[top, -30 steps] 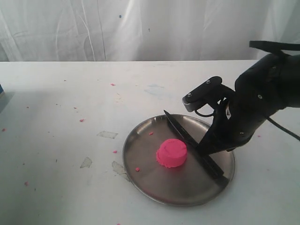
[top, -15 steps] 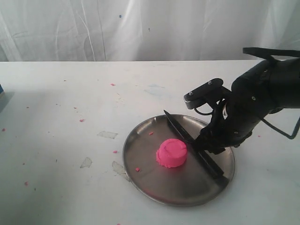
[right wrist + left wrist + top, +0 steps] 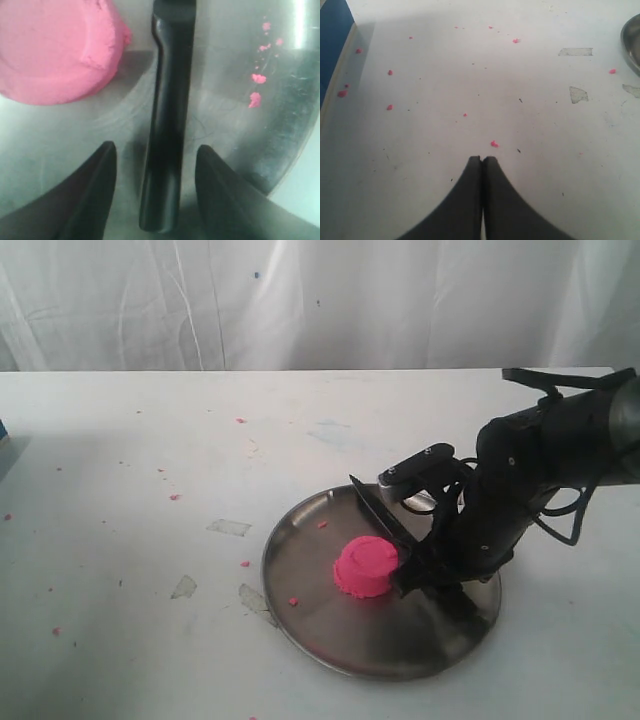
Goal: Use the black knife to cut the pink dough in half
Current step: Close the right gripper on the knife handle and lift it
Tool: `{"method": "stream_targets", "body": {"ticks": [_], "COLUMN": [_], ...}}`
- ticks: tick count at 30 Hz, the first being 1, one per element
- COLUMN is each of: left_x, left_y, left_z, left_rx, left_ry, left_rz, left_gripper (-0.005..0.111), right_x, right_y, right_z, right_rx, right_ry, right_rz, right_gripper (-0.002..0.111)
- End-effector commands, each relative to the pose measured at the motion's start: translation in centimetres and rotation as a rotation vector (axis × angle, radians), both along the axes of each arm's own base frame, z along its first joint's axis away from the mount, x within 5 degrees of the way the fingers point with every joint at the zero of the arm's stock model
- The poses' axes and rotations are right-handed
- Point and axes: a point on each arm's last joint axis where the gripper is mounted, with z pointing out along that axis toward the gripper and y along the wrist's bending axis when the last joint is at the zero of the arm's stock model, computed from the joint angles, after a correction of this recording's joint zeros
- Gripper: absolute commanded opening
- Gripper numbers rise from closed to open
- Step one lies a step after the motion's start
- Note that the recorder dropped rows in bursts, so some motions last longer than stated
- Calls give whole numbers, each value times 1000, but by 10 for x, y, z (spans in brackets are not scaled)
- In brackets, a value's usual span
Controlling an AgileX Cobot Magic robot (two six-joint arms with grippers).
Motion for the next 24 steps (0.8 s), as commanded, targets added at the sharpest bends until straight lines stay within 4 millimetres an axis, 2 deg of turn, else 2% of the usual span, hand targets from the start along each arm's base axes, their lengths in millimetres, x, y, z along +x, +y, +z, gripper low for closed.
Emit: {"method": "stream_targets", "body": {"ticks": [1, 3, 7, 14, 19, 24], "left_x": [0, 0, 0, 0, 0, 0], "left_y": [-1, -1, -1, -1, -1, -1], "left_z": [-1, -1, -1, -1, -1, -1], "left_rx": [-6, -6, -6, -6, -6, -6], "left_ry": [-1, -1, -1, -1, -1, -1], "left_rz": [-7, -7, -7, -7, -7, -7], "left_gripper": [0, 0, 0, 0, 0, 0], "right_x": [3, 3, 2, 1, 3, -7], "right_y": [-3, -3, -3, -4, -3, -12], "right_z": [-6, -8, -9, -9, 12, 42], "right_rx": [-19, -23, -29, -36, -39, -83], "right_ry": [3, 13, 26, 40, 45, 25], "right_rz": [-3, -4, -5, -5, -25, 13], "right_gripper": [46, 45, 28, 15, 6, 2]}}
